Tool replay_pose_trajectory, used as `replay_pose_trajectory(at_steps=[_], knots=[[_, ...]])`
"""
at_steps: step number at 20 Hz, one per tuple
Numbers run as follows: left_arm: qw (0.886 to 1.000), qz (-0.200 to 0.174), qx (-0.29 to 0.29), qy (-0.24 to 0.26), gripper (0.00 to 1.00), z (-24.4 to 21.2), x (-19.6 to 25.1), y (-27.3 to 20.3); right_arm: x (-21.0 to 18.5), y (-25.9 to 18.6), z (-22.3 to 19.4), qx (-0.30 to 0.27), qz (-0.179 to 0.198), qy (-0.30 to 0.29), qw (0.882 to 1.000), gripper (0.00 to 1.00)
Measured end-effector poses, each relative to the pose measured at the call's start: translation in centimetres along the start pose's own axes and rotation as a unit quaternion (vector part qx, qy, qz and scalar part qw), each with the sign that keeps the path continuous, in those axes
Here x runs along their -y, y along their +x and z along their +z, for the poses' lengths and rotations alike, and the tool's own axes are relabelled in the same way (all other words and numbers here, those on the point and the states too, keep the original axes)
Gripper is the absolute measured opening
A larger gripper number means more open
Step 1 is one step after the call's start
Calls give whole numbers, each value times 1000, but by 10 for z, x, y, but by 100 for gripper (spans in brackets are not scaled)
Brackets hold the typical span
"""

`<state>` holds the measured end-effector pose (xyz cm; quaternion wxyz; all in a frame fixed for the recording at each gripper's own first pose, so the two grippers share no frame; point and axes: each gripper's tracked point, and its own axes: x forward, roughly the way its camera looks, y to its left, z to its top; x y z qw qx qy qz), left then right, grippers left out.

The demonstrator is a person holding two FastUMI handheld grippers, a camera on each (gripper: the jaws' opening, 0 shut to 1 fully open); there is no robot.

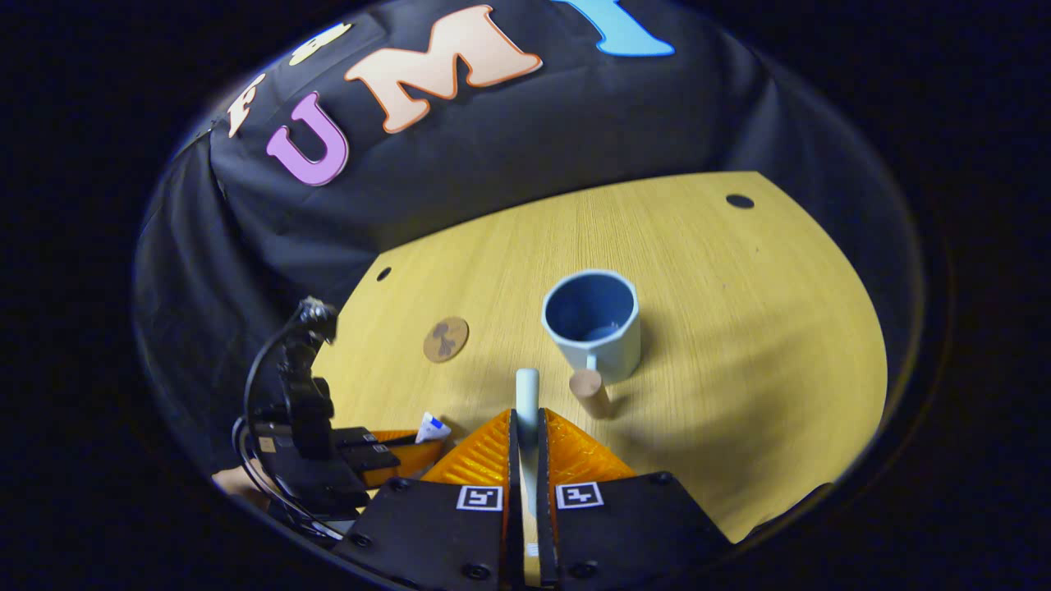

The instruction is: Put the toothbrush and toothpaste on the desktop into the cup, then pick up the cup and place it on the coaster on the desktop.

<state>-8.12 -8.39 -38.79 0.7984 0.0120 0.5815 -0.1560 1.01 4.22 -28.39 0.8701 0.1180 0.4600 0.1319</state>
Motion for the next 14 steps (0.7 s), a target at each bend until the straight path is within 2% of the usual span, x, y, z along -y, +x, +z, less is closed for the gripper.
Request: replay_pose_trajectory(at_steps=[8,14], knots=[[1000,1,-5,10,6,0,0,0,-4,3,97,119,-1,-10,993,9],[1000,2,-9,7,6,0,0,0,16,16,160,211,-25,22,977,9]])
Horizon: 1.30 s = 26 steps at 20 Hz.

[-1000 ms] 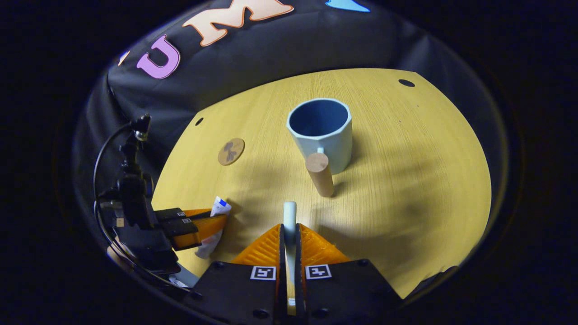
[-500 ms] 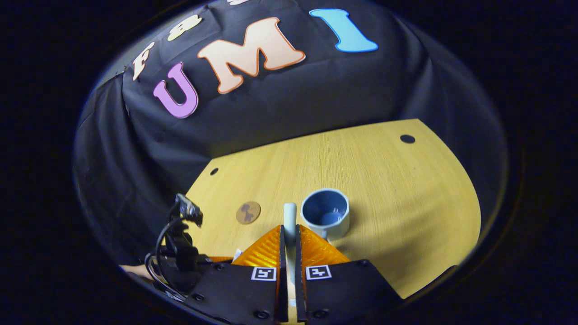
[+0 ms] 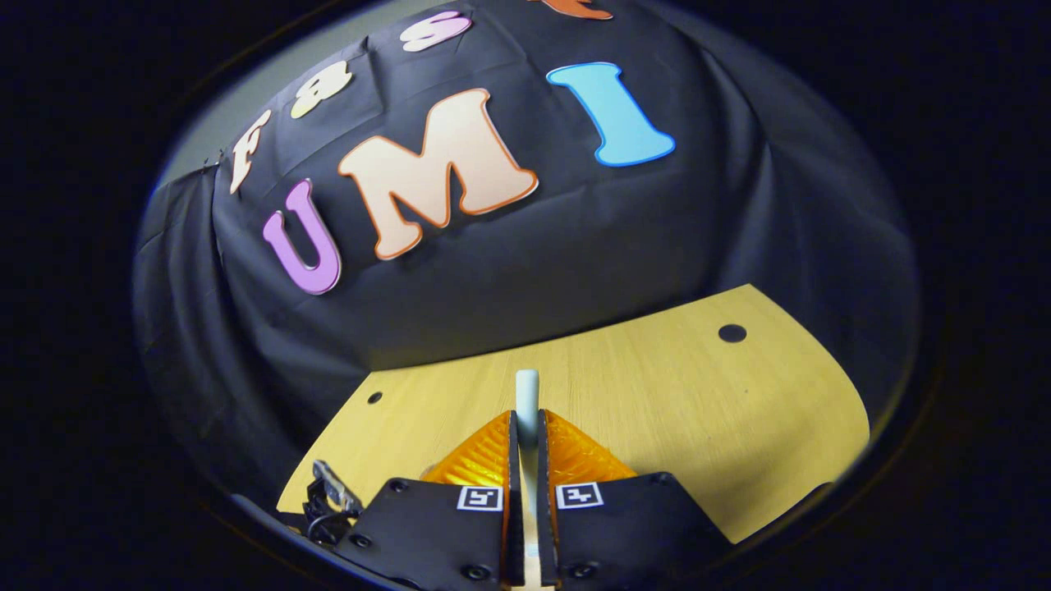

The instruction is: Put the toothbrush and toothpaste on the desktop into the cup, then pick up the cup and place it on the coaster on the desktop.

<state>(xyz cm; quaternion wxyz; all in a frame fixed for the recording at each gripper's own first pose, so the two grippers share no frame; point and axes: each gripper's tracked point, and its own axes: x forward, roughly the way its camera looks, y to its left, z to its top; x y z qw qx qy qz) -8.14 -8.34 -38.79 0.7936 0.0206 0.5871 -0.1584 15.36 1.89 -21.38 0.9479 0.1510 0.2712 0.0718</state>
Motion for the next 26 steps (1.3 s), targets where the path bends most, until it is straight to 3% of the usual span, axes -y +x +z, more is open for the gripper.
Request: replay_pose_trajectory(at_steps=[4,14,17,19,20,24,25,26], knots=[[1000,3,-1,-3,6,0,0,0,11,19,18,32,-17,5,999,9],[1000,6,3,-11,6,2,0,0,24,44,-17,14,-44,-55,997,10],[1000,5,2,-8,6,2,1,0,24,37,-29,1,-42,-60,997,16],[1000,5,2,-6,6,2,0,0,22,31,-35,-4,-35,-54,998,28],[1000,4,3,-5,6,3,0,0,23,27,-35,-7,-36,-53,998,27],[1000,3,10,-11,6,4,0,0,23,13,-36,-4,-28,-54,998,71],[1000,5,12,-14,6,4,1,0,25,6,-34,-3,-29,-57,998,92],[1000,6,14,-15,6,5,1,-1,28,1,-34,-3,-32,-58,998,92]])
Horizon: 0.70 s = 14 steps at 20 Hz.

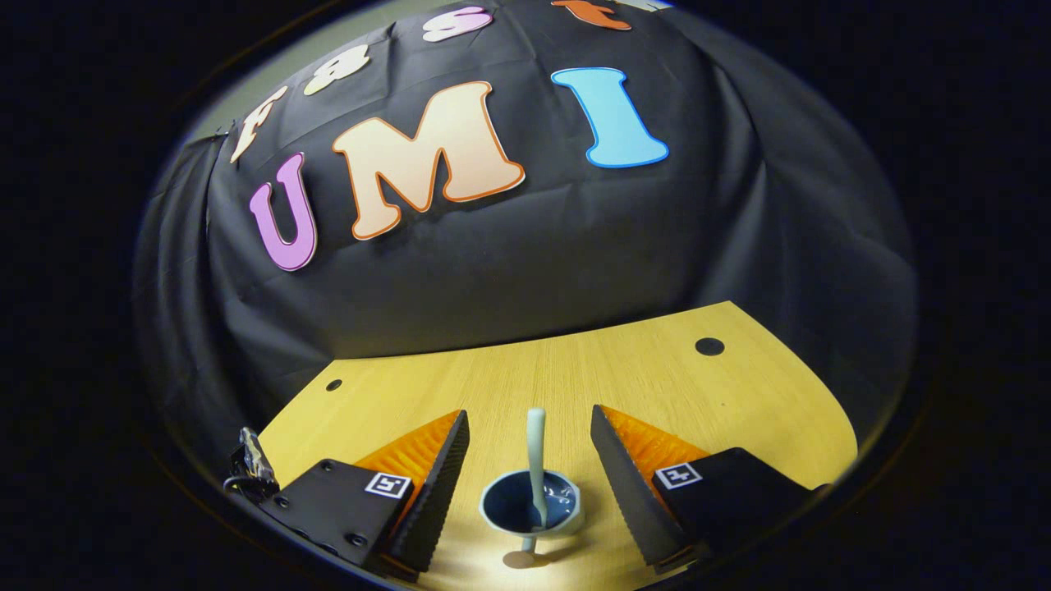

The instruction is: Put the toothbrush and toothpaste on the desktop into the cup, then pick up the cup and place it on the coaster on the desktop.

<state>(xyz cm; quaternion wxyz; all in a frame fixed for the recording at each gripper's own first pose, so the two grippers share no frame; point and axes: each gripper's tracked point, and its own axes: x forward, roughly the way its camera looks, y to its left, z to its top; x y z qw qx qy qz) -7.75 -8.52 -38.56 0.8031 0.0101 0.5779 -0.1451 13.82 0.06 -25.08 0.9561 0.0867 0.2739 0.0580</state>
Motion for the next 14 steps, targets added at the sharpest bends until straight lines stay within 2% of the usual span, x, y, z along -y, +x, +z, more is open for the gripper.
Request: replay_pose_trajectory(at_steps=[6,9,14], knots=[[1000,-1,6,2,5,2,0,1,35,-34,-2,3,-33,-23,999,93],[1000,-5,7,-2,4,3,2,-1,53,-48,-7,-1,-39,-12,999,93],[996,-22,84,-5,7,35,12,-17,75,-67,-16,-7,-52,10,999,93]])
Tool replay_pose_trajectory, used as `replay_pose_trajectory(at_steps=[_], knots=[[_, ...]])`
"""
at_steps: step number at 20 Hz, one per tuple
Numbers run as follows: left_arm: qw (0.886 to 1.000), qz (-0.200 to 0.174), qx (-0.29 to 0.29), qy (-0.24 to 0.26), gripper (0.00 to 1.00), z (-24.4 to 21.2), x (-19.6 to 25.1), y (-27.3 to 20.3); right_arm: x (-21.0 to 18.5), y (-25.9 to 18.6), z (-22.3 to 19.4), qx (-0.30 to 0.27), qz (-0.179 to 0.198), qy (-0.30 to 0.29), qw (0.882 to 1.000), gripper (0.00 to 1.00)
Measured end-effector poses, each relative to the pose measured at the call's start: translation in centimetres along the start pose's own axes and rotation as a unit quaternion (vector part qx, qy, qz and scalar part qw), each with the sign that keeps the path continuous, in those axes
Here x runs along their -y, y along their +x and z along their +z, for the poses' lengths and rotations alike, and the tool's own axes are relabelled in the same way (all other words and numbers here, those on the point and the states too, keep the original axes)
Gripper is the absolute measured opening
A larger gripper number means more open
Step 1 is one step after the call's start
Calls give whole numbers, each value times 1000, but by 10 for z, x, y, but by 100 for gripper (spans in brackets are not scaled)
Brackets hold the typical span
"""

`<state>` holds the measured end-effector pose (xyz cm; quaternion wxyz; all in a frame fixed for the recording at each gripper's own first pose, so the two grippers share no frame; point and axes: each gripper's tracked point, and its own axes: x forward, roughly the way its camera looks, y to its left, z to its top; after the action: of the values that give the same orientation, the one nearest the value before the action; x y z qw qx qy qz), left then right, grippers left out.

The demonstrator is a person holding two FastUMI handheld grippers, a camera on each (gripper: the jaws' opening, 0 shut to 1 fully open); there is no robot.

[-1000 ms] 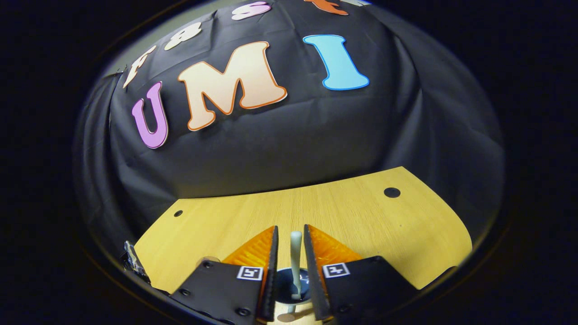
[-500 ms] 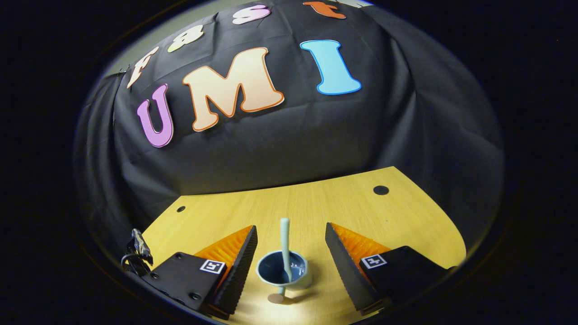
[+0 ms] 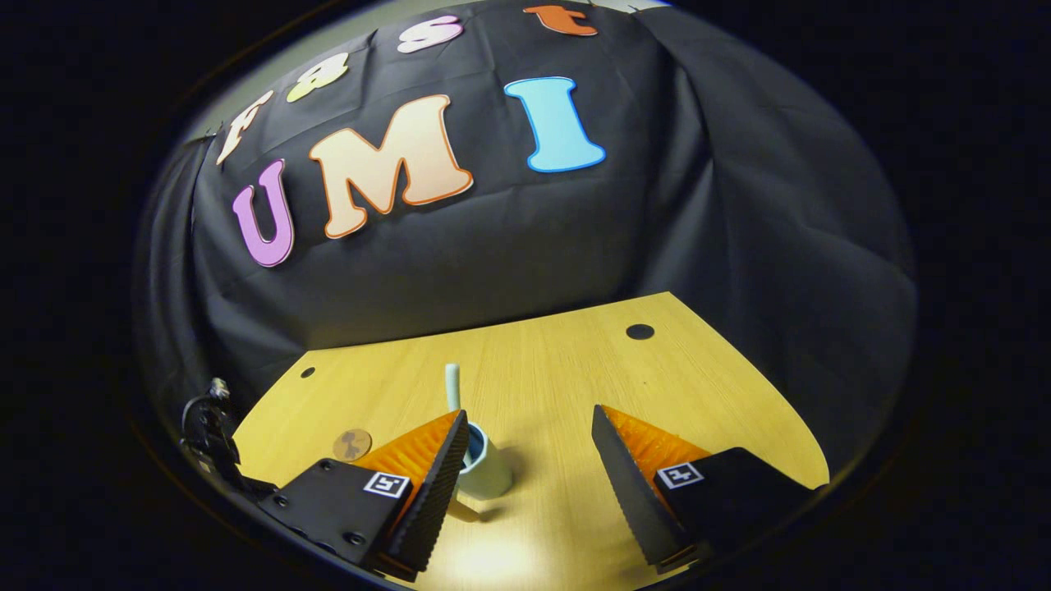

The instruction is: Put the toothbrush and toothpaste on the desktop into the cup, then pick up the cup and place it on the coaster on the desktop.

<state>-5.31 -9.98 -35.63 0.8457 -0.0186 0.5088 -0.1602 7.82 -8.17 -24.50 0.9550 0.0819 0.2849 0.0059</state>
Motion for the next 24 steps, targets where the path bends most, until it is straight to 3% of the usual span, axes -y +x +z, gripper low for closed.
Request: replay_pose_trajectory(at_steps=[10,16,19,20,21,24], knots=[[986,-48,159,6,4,106,43,-26,16,-22,-21,-24,5,-10,1000,93],[963,-100,249,19,4,179,91,-40,23,-37,-35,-43,9,-17,999,93],[954,-117,275,30,4,206,115,-39,26,-44,-40,-52,13,-17,998,93],[952,-121,279,33,4,214,122,-36,26,-45,-41,-52,13,-18,998,87],[950,-125,283,35,4,219,127,-33,28,-47,-42,-53,13,-20,998,93],[944,-136,298,35,4,233,143,-28,36,-54,-44,-57,9,-25,998,93]])
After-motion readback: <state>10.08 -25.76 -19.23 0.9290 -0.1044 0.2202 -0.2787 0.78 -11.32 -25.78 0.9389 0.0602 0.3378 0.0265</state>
